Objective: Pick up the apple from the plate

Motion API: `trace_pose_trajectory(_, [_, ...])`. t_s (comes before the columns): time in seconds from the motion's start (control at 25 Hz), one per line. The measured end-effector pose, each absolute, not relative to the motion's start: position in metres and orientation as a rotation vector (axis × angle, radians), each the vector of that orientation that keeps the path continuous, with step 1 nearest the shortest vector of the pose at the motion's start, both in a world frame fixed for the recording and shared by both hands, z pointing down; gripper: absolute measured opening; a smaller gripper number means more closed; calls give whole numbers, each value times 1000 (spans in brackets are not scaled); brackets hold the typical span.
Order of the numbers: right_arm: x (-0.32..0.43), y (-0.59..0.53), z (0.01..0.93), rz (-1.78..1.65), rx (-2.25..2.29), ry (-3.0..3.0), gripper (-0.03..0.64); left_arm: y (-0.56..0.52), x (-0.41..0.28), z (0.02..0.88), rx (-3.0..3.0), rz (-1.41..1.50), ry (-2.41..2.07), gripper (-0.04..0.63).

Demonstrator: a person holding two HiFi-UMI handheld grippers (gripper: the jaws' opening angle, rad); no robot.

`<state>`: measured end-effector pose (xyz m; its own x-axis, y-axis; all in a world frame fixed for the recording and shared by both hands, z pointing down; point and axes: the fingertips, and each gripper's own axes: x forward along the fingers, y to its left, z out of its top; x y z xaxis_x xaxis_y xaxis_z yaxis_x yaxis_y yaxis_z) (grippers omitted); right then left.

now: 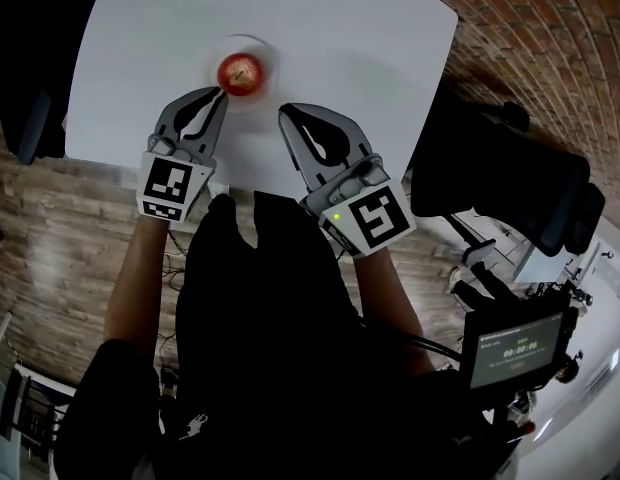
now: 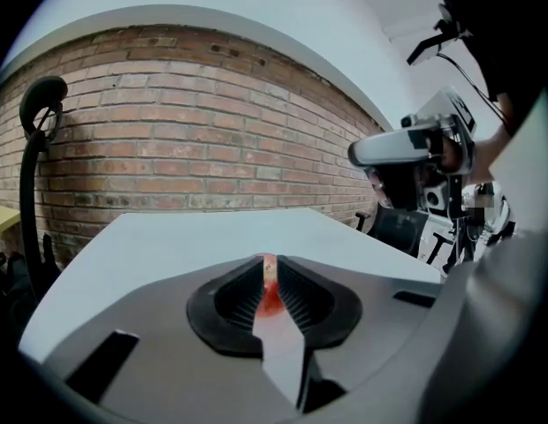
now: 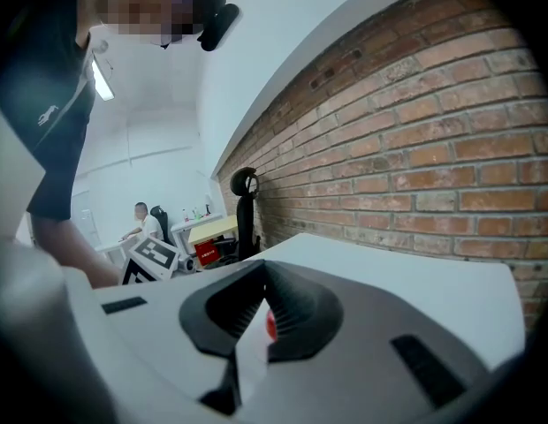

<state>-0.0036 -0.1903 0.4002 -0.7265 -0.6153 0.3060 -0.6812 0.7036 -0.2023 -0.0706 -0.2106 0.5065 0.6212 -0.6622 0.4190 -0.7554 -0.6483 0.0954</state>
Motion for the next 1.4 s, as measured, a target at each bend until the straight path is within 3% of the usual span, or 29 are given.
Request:
trace_pose_trajectory(0.12, [-8, -188, 399, 461, 1032, -2683, 3, -208, -78, 507, 2575, 528, -1146, 106])
trace_pose_trajectory(0.72, [24, -209, 430, 478, 1027, -2672, 3, -225, -49, 551, 2559, 606, -1148, 162])
trace_pose_trajectory(1.4, [22, -212, 430, 494, 1047, -2676, 3, -225, -47, 565, 2590, 716, -1112, 330])
